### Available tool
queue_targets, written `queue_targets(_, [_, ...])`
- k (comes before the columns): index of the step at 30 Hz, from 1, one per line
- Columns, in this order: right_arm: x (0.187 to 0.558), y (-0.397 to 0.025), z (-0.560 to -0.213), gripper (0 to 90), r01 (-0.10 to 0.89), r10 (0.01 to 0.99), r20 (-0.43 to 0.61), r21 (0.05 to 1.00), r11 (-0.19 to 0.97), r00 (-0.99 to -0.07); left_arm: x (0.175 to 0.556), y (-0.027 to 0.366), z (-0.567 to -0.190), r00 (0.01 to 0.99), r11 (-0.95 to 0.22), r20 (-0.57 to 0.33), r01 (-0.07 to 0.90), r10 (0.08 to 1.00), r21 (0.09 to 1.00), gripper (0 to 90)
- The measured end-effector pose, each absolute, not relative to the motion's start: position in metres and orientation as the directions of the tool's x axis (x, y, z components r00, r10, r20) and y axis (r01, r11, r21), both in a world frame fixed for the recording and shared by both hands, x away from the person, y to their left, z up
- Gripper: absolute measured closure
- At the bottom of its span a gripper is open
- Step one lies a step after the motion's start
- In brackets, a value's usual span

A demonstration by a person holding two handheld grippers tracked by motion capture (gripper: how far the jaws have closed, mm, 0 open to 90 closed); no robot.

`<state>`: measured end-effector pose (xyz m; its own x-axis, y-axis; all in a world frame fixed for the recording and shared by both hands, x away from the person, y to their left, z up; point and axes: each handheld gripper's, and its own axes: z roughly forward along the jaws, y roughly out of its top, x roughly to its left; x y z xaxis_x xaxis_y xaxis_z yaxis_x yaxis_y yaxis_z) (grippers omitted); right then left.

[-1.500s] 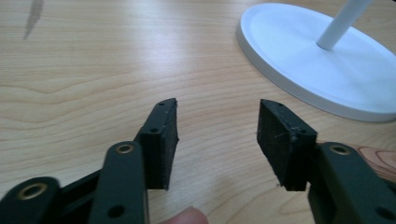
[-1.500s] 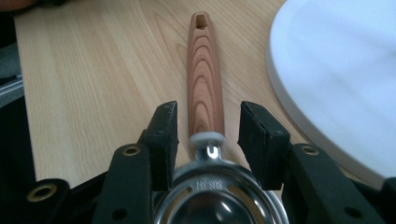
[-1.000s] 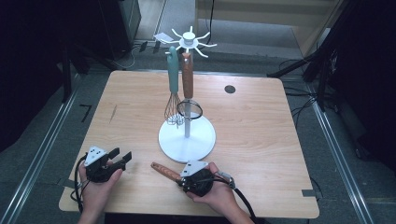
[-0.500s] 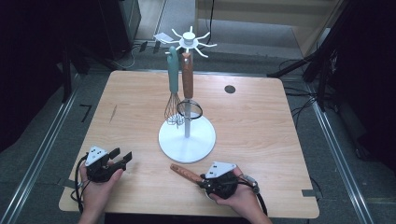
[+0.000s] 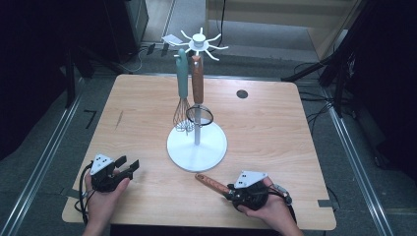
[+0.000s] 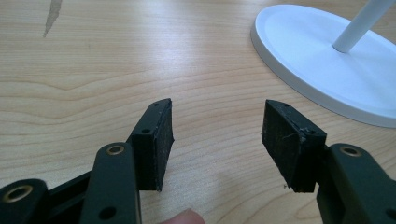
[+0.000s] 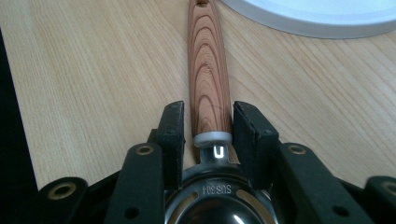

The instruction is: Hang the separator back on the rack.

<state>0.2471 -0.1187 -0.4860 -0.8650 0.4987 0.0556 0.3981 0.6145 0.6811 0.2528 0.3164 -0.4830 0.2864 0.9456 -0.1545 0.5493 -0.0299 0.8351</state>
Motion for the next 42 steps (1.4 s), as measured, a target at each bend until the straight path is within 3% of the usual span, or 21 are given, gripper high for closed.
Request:
queue_targets(8, [0.252,-0.116,-0.47,55.0,0.382,0.512,-0.008,0.654,0.653,-0.859,0.253,0.316,-0.484,0.287,-0.03,-0.155,0.55,0.945,0.835,44.1])
queue_targets(11, [0.254,-0.114,-0.465,58.4,0.412,0.504,0.03,0.62,0.668,-0.863,0.253,0.316,-0.484,0.292,-0.035,-0.153,0.551,0.944,0.834,44.1])
queue_targets(19, [0.258,-0.103,-0.46,65.6,0.377,0.464,-0.027,0.544,0.75,-0.885,0.253,0.315,-0.484,0.292,-0.038,-0.151,0.553,0.944,0.832,44.1])
queue_targets(24, [0.26,-0.094,-0.457,66.3,0.365,0.44,-0.046,0.487,0.794,-0.897,0.253,0.315,-0.484,0.292,-0.039,-0.149,0.553,0.945,0.832,44.1])
queue_targets(34, [0.27,-0.076,-0.449,70.0,0.422,0.438,0.014,0.301,0.855,-0.899,0.253,0.315,-0.485,0.293,-0.039,-0.15,0.553,0.944,0.833,44.1])
queue_targets(42, [0.275,-0.061,-0.449,71.0,0.422,0.433,-0.014,0.197,0.885,-0.901,0.253,0.315,-0.485,0.294,-0.041,-0.149,0.553,0.944,0.832,44.1])
